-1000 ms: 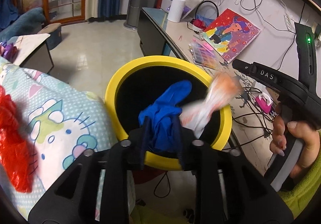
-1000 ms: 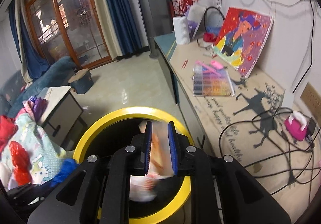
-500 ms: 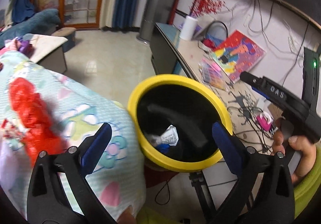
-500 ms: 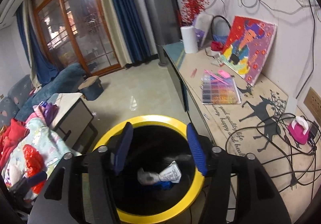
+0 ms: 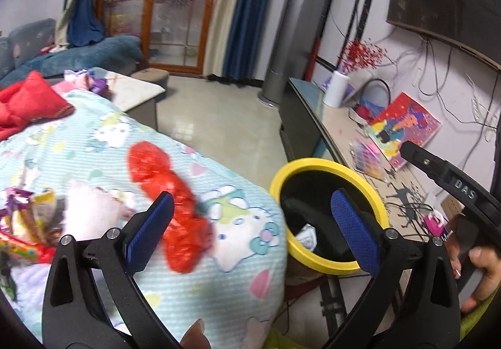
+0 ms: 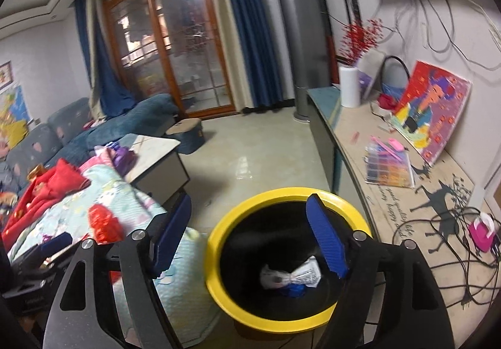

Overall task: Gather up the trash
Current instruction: 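Move both tools back over the trash on the bedspread, then grasp the green-pea snack packet with the left tool while the right tool grasps the white foam net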

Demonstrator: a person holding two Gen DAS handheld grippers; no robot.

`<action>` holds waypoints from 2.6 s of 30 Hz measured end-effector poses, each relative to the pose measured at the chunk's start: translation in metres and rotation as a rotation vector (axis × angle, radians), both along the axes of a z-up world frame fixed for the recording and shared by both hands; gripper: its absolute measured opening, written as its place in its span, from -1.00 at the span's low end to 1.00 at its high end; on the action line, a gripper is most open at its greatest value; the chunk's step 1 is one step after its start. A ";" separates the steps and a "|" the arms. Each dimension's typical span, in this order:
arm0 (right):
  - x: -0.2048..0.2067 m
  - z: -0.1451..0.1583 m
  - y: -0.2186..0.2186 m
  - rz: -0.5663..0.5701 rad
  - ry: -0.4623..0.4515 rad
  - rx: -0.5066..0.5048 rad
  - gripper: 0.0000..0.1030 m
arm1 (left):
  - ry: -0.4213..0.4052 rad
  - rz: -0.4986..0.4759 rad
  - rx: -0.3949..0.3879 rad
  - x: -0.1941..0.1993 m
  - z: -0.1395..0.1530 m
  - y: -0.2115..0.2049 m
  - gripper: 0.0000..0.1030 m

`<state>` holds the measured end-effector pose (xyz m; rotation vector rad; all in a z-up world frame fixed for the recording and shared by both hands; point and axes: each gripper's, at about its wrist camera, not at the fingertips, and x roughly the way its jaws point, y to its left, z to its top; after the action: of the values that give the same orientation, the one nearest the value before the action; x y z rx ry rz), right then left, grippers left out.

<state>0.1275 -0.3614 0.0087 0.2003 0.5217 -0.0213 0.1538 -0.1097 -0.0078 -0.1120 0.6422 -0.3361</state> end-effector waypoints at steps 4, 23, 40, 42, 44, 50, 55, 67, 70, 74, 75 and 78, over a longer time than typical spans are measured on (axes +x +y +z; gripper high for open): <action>-0.005 0.005 0.020 0.047 -0.010 -0.018 0.43 | -0.028 0.045 0.005 -0.007 0.006 0.018 0.79; -0.016 0.004 0.129 0.327 0.042 -0.045 0.44 | -0.047 0.316 -0.040 -0.028 0.012 0.120 0.79; -0.024 -0.011 0.234 0.548 0.098 -0.053 0.44 | -0.007 0.488 -0.051 -0.051 -0.001 0.203 0.79; -0.024 -0.015 0.244 0.568 0.115 -0.056 0.44 | 0.002 0.511 -0.054 -0.054 -0.004 0.216 0.79; -0.025 -0.020 0.252 0.578 0.129 -0.056 0.44 | 0.015 0.532 -0.055 -0.058 -0.007 0.228 0.79; -0.022 -0.033 0.274 0.600 0.167 -0.053 0.44 | 0.057 0.588 -0.052 -0.067 -0.017 0.264 0.79; -0.015 -0.043 0.293 0.594 0.188 -0.052 0.44 | 0.131 0.564 -0.029 -0.071 -0.035 0.280 0.79; 0.000 -0.074 0.299 0.592 0.282 -0.047 0.10 | 0.258 0.488 -0.015 -0.067 -0.077 0.280 0.64; 0.002 -0.082 0.298 0.606 0.317 -0.025 -0.04 | 0.268 0.468 0.004 -0.064 -0.080 0.274 0.45; 0.002 -0.086 0.295 0.625 0.336 -0.013 -0.20 | 0.283 0.452 0.024 -0.062 -0.083 0.270 0.22; 0.001 -0.086 0.294 0.631 0.336 -0.014 -0.22 | 0.286 0.452 0.025 -0.061 -0.083 0.270 0.15; -0.002 -0.086 0.292 0.652 0.333 -0.025 -0.40 | 0.292 0.459 0.019 -0.062 -0.084 0.272 -0.01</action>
<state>0.1255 -0.0693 -0.0777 -0.0064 0.8991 0.5818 0.0921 0.1625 -0.0920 -0.2877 0.8843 0.1331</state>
